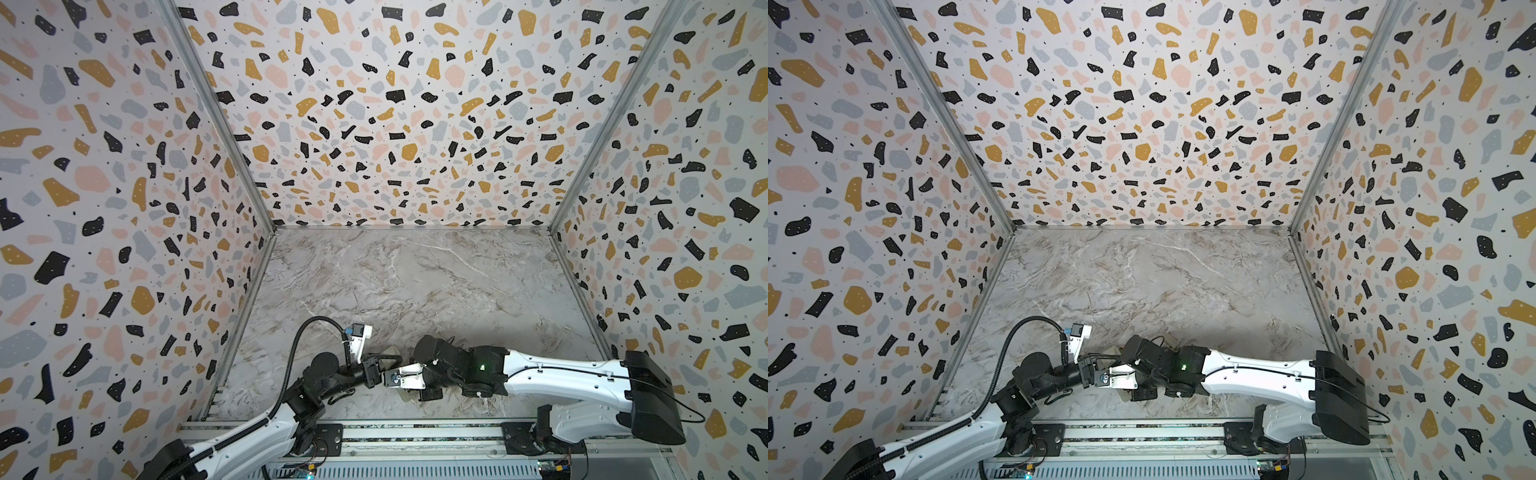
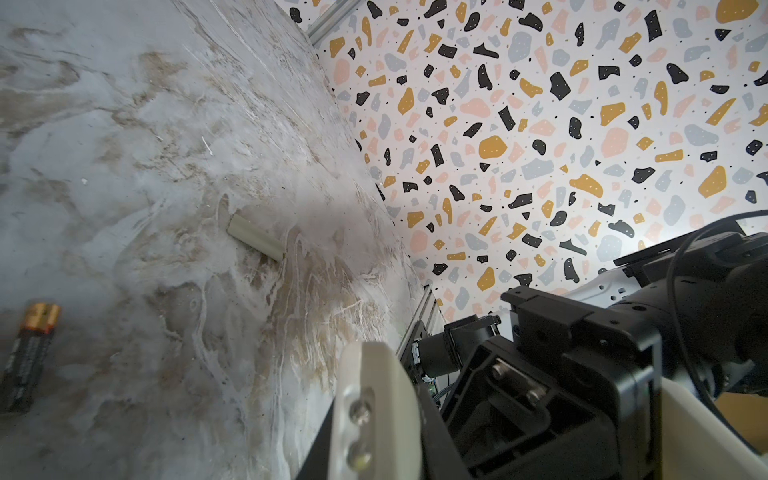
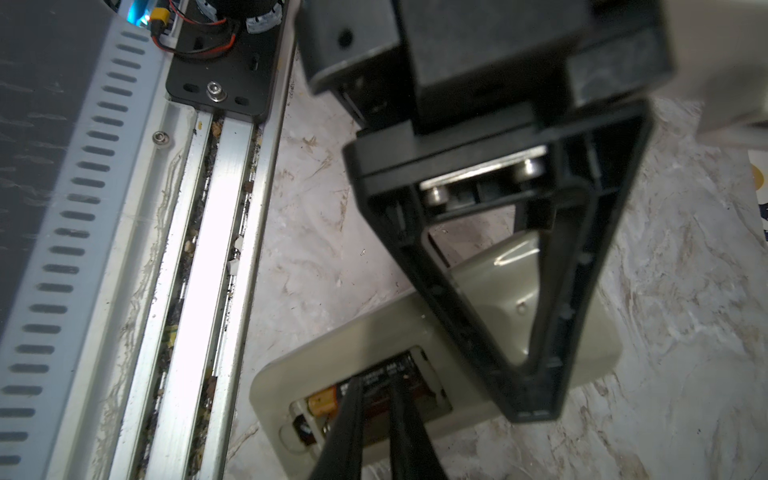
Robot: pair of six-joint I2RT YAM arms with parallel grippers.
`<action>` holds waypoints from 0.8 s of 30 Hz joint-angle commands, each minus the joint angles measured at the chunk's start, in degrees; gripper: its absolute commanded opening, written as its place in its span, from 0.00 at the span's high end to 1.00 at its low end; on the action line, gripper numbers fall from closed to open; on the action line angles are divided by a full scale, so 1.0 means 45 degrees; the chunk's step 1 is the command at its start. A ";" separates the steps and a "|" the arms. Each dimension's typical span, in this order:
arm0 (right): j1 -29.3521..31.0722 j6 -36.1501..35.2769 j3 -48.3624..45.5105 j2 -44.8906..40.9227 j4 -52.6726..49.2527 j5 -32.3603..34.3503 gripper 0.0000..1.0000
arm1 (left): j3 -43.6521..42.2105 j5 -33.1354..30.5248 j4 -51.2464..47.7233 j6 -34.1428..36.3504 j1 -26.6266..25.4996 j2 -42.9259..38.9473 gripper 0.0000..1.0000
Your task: Load the batteries into the remote control
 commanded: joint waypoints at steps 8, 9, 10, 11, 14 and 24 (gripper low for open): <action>0.0024 0.0533 0.0107 -0.0794 0.0284 0.1128 0.79 | 0.0814 -0.0252 0.0386 0.0348 -0.0218 -0.0636 1.00; 0.0026 0.0637 0.0026 -0.1018 0.0330 0.1244 0.78 | 0.0805 -0.0381 0.0255 0.0373 -0.0213 -0.0686 1.00; 0.0031 0.0749 -0.0040 -0.1291 0.0402 0.1365 0.77 | 0.0778 -0.0523 0.0130 0.0393 -0.0204 -0.0740 1.00; 0.0027 0.0826 -0.0115 -0.1553 0.0470 0.1439 0.76 | 0.0728 -0.0650 0.0046 0.0379 -0.0202 -0.0800 1.00; 0.0016 0.1117 -0.0455 -0.2359 0.0807 0.1667 0.71 | 0.0699 -0.0876 -0.0141 0.0392 -0.0184 -0.0889 1.00; -0.0579 0.2219 -0.0978 -0.3686 0.1342 0.2783 0.52 | 0.0965 -0.1827 -0.1253 0.0569 0.0136 -0.0965 1.00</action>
